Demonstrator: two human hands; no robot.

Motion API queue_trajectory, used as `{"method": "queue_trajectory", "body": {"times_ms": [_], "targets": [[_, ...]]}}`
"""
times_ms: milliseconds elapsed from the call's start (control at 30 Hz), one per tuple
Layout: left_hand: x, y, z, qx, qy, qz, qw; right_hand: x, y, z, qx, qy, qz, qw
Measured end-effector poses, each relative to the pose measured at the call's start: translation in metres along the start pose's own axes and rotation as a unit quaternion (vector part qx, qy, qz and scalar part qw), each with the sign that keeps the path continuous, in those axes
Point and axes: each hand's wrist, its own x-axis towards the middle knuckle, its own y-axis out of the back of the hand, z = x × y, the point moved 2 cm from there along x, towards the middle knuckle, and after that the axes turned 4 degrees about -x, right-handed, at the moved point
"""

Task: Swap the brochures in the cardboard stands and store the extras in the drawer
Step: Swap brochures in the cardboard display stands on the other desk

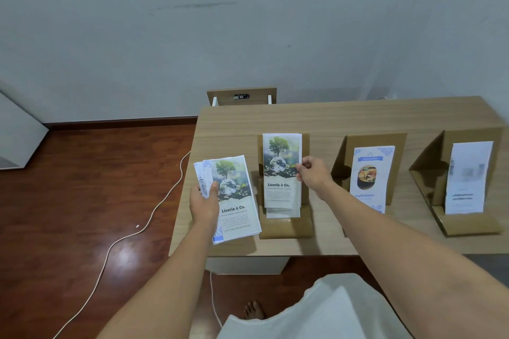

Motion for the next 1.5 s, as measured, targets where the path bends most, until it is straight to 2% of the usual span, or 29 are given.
{"method": "queue_trajectory", "body": {"times_ms": [400, 700, 900, 1100, 1233, 1367, 1433, 1500], "targets": [[0.006, 0.000, 0.006, -0.041, 0.047, -0.029, 0.998, 0.005, -0.016, 0.014, -0.124, -0.009, 0.011, 0.992], [0.004, -0.003, 0.003, -0.020, 0.046, -0.036, 0.998, 0.002, -0.016, 0.023, -0.159, -0.020, 0.021, 0.987], [0.004, -0.005, -0.001, -0.059, 0.066, -0.046, 0.995, 0.000, -0.015, 0.020, -0.177, -0.025, 0.025, 0.984], [0.003, -0.006, -0.002, -0.044, 0.062, -0.050, 0.996, -0.007, -0.013, 0.018, -0.207, -0.071, 0.052, 0.974], [-0.002, -0.010, 0.000, -0.045, 0.059, -0.062, 0.995, -0.020, -0.012, 0.008, -0.152, -0.106, 0.104, 0.977], [-0.010, -0.016, 0.003, -0.052, 0.057, -0.068, 0.995, -0.034, -0.020, -0.004, -0.093, -0.024, 0.143, 0.985], [-0.015, -0.020, 0.005, -0.065, 0.059, -0.065, 0.994, -0.039, -0.028, -0.009, -0.048, 0.010, 0.108, 0.993], [-0.019, -0.022, 0.007, -0.079, 0.062, -0.060, 0.993, -0.043, -0.036, -0.011, -0.039, 0.030, 0.035, 0.998]]}}
